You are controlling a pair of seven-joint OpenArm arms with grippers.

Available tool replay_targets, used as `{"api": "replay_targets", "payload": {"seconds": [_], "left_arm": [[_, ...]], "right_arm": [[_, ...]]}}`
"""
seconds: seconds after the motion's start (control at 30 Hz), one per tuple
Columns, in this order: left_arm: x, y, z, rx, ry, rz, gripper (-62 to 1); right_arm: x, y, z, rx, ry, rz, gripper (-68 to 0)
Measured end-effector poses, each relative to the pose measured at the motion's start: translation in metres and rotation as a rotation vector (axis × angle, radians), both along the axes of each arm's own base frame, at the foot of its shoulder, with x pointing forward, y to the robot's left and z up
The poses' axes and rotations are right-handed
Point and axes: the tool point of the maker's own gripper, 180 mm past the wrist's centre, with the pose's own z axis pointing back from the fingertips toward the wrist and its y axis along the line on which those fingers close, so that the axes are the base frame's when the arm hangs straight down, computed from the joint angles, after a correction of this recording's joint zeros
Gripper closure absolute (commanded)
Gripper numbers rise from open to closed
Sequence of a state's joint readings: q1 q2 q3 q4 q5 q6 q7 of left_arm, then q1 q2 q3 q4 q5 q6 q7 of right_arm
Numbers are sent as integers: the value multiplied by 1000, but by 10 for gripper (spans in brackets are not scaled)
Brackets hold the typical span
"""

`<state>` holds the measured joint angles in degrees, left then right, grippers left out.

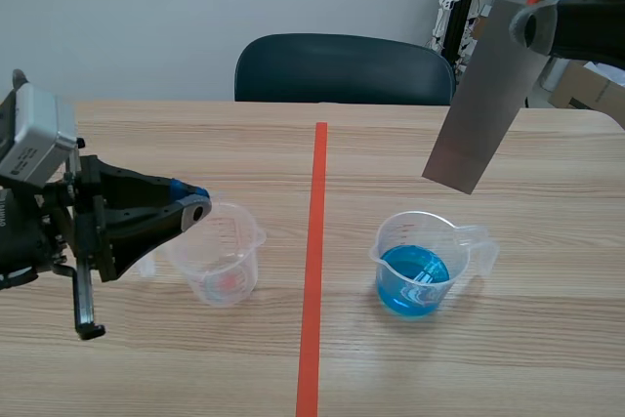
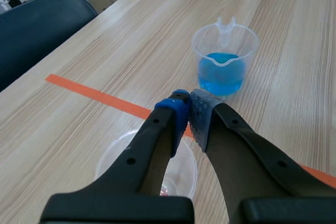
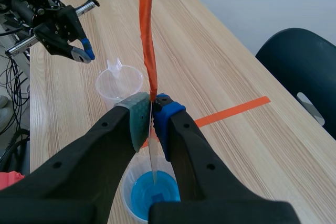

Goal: Do the redox reaction experiment. move the plate over the left beaker

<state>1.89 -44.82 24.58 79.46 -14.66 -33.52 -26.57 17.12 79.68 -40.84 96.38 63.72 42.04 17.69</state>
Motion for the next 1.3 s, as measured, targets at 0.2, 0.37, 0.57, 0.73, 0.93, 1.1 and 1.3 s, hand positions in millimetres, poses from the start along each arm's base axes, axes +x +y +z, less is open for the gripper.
{"api": "replay_targets", "payload": {"seconds": [0.2, 0.37, 0.57, 0.73, 0.93, 1.1, 1.3], "left_arm": [[-13, 27, -3, -49, 27, 88, -41], [-30, 47, 9, -158, 14, 149, -116], [-43, 73, 13, -194, 10, 229, -246], [-53, 81, -1, -172, 16, 323, -476], [-73, 80, -19, -180, 56, 422, -620], [-88, 86, -34, -132, 53, 536, -623], [-110, 100, -37, -114, -10, 733, -623]], "right_arm": [[0, 2, 0, 6, 0, 3, -6], [-1, 10, -3, 23, -8, 21, -6], [2, 18, -3, -6, -22, 36, -6], [7, 28, 10, 20, -60, 53, -6], [10, 41, 10, 13, -71, 73, -6], [16, 55, 16, 17, -78, 91, -6], [20, 79, 24, 29, -59, 131, -6]]}}
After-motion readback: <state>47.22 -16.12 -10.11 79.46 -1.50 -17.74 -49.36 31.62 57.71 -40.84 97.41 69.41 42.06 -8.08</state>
